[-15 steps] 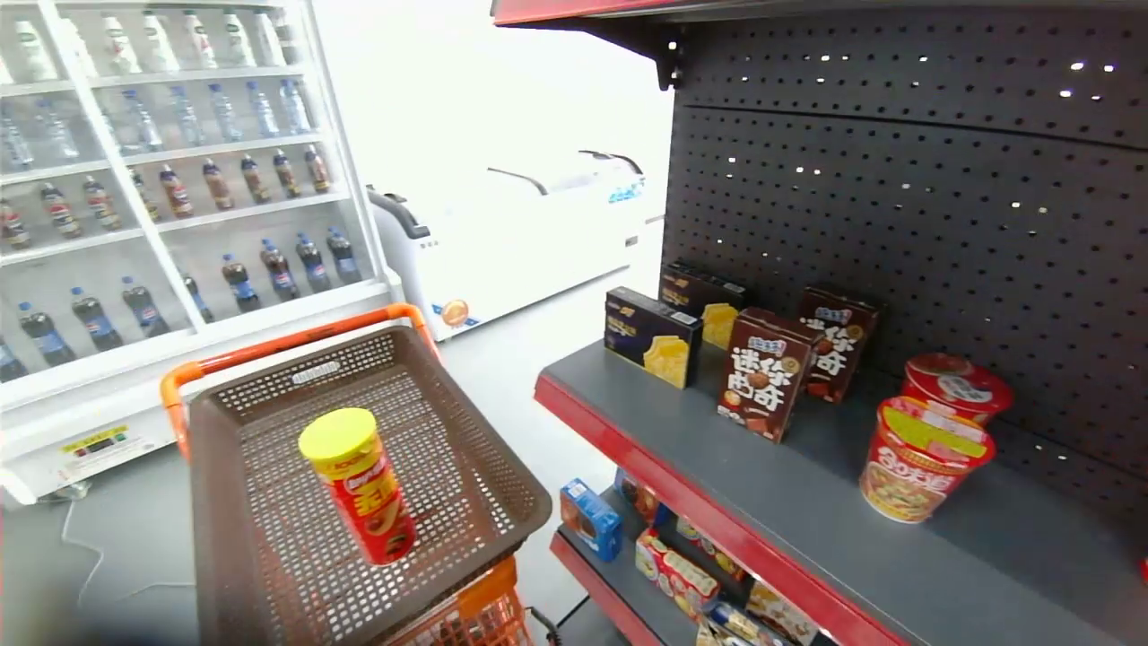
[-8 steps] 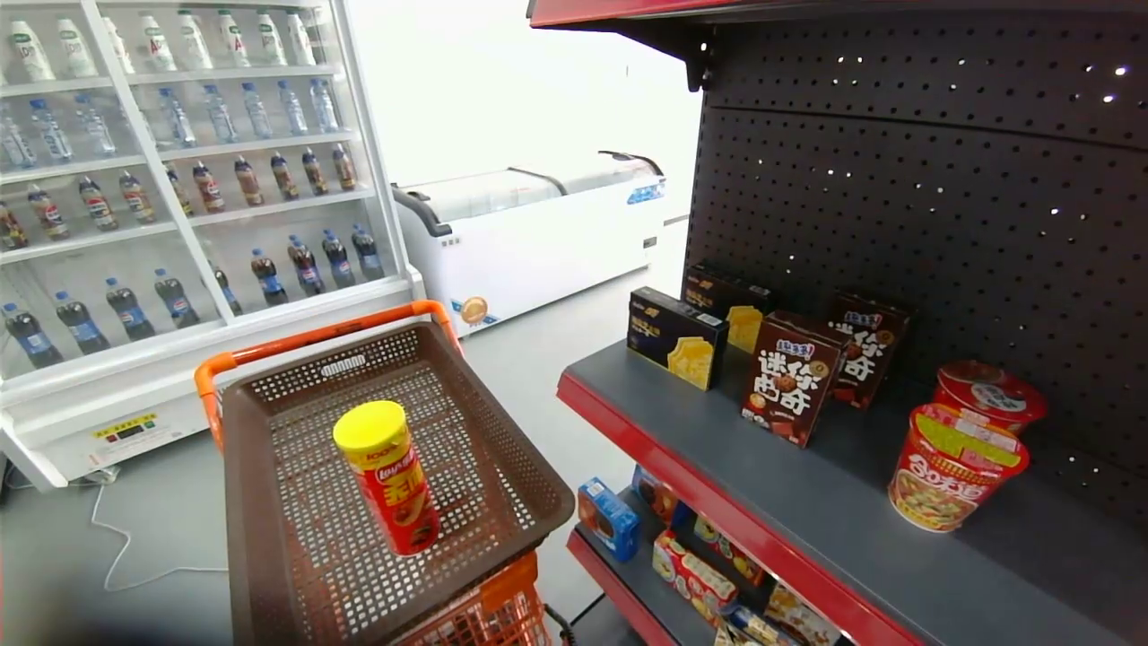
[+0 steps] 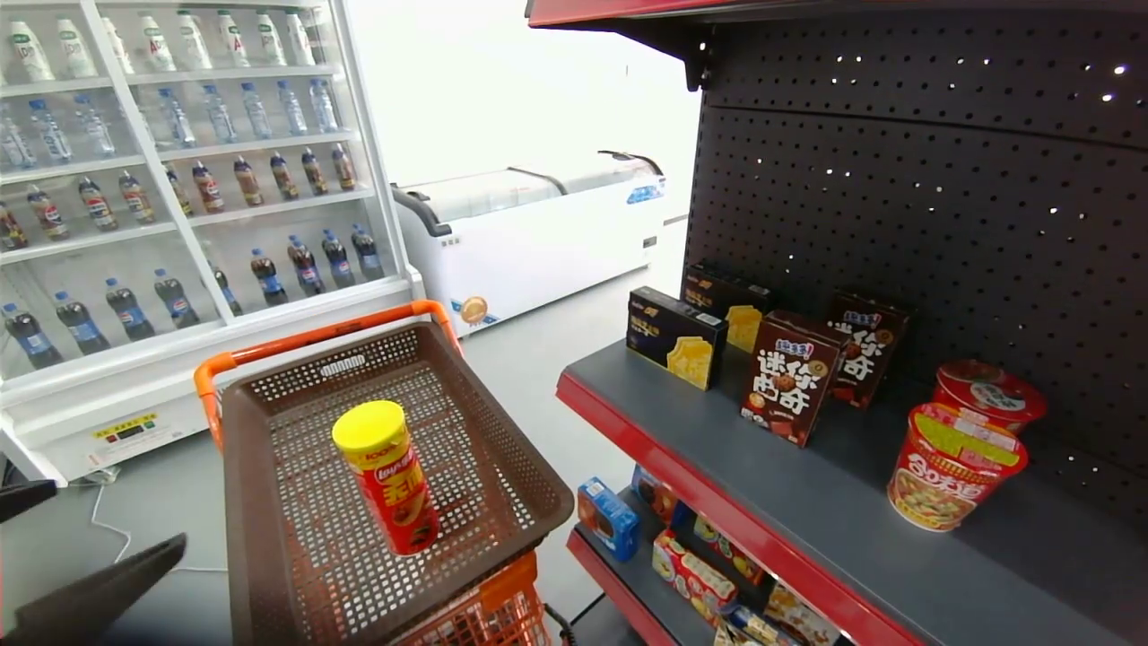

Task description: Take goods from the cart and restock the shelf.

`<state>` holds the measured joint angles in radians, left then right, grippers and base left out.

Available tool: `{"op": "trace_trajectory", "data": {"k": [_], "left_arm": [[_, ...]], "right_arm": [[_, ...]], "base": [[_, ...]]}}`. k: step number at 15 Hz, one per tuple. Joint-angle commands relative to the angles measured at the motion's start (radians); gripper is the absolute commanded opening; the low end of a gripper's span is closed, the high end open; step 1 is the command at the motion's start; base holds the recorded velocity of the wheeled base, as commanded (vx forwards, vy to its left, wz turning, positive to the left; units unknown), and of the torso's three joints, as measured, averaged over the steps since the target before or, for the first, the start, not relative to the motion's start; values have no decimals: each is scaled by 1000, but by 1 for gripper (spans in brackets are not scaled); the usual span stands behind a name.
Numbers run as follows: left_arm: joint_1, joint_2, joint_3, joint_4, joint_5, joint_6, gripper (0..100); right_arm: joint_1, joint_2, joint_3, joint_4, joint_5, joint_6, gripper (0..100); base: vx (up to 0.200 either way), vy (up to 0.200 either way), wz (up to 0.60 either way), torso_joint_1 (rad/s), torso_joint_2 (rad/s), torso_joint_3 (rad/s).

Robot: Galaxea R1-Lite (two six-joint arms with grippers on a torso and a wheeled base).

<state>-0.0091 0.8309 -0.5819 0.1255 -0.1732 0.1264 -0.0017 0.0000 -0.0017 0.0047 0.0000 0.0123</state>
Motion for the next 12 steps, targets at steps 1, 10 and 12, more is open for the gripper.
{"op": "trace_trajectory", "data": {"k": [1, 10, 12], "left_arm": [[37, 266, 13, -44, -98, 9, 100], [37, 757, 249, -730, -29, 55, 100], [35, 881, 283, -911, -31, 53, 100]], "right_arm": [[0, 0, 0, 0, 2, 0, 100], [0, 0, 0, 0, 0, 0, 100], [0, 0, 0, 0, 0, 0, 100]], "base": [[0, 0, 0, 0, 0, 0], [0, 0, 0, 0, 0, 0], [0, 0, 0, 0, 0, 0]]}}
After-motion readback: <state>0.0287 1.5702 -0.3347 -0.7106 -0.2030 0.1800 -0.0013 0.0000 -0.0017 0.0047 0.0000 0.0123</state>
